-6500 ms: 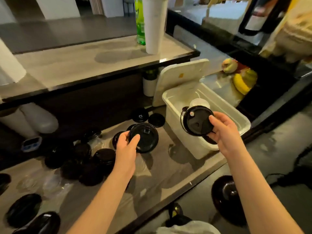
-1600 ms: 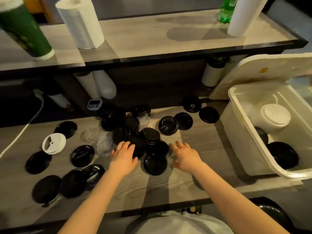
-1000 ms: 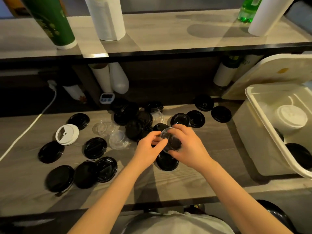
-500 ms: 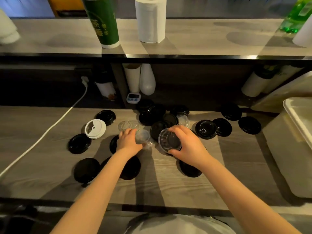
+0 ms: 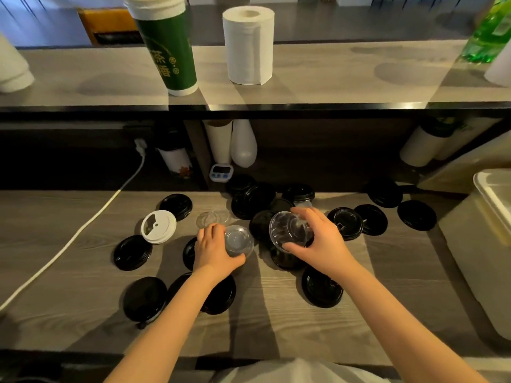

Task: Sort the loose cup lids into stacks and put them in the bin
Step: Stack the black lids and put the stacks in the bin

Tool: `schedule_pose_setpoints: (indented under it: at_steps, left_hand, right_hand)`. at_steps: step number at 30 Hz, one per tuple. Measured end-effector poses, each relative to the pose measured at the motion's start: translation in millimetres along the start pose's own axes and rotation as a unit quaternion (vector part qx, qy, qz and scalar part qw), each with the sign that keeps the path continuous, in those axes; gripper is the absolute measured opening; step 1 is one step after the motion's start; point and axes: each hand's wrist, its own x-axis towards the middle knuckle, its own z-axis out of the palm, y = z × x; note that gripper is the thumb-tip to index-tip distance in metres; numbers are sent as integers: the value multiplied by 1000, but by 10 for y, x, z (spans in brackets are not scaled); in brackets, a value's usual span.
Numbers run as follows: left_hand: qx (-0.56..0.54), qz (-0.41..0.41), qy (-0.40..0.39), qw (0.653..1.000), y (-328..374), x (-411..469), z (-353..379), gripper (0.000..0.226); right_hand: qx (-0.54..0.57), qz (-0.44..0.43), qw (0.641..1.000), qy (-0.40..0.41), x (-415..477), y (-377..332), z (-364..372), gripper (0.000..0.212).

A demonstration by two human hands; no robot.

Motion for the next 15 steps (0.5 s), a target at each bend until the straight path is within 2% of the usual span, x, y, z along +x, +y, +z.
schedule_pose_setpoints:
  at_steps: [4,8,15]
  left_hand:
    - [-122,9,9,992,125,-158,-182,65]
    - [-198,26,26,979,270,-199,-253,70]
    - [-299,103,55,947,525,-296,-325,68]
  right_hand:
    - [87,-6,996,14,79,-133,40,67]
    - [150,-29,988,0,133,-281,55,65]
    - [183,-50,982,-20,168,-382,-5,64]
